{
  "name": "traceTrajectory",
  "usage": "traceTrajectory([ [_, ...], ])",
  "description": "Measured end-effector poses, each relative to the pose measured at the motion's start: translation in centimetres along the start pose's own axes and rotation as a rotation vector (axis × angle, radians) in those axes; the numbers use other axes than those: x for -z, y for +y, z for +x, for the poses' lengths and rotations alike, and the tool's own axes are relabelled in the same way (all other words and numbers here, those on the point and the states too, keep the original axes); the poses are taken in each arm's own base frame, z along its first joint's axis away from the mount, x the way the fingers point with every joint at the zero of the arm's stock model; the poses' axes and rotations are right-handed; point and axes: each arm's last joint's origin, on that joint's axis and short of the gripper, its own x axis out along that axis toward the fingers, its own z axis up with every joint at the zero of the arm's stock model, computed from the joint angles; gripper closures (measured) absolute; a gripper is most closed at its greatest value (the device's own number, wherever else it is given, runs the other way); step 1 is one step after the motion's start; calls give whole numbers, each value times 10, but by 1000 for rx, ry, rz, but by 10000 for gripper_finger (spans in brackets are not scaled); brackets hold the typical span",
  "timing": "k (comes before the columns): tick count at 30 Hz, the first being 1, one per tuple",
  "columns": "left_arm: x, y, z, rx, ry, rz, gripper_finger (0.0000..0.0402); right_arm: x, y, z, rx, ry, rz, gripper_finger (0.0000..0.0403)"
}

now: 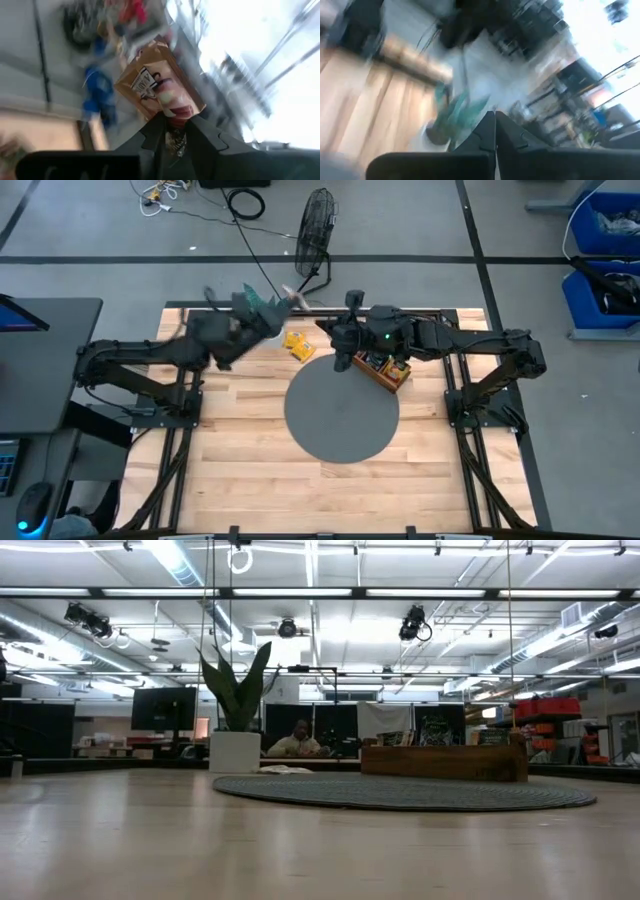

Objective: Pick & Place Tea
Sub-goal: Put the brown tea bag into the left section of the wooden organizer

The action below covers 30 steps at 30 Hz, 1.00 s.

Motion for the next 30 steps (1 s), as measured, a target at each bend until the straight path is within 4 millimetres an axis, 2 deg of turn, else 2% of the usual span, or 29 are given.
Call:
traceTrajectory([
  [3, -15, -8, -9, 21, -44, 32, 323, 3, 1, -3, -5, 32, 7, 403],
  [10, -25, -15, -18, 53, -47, 128, 324, 4, -6, -11, 13, 50, 48, 403],
  [14, -24, -15, -19, 48, -41, 142, 337, 1, -14, -9, 64, 0, 172, 391],
  [17, -23, -14, -19, 48, -30, 130, 354, -2, -19, -9, 51, -83, 237, 357],
  [23, -22, -15, -20, 51, -28, 106, 379, -14, -24, -7, 36, -261, 206, 242],
  [27, -18, -13, -17, 44, -20, 81, 381, -14, -20, 2, 54, -263, 146, 170],
  [30, -12, -11, -13, 38, -15, 43, 378, -14, -17, 10, 119, -242, 58, 137],
])
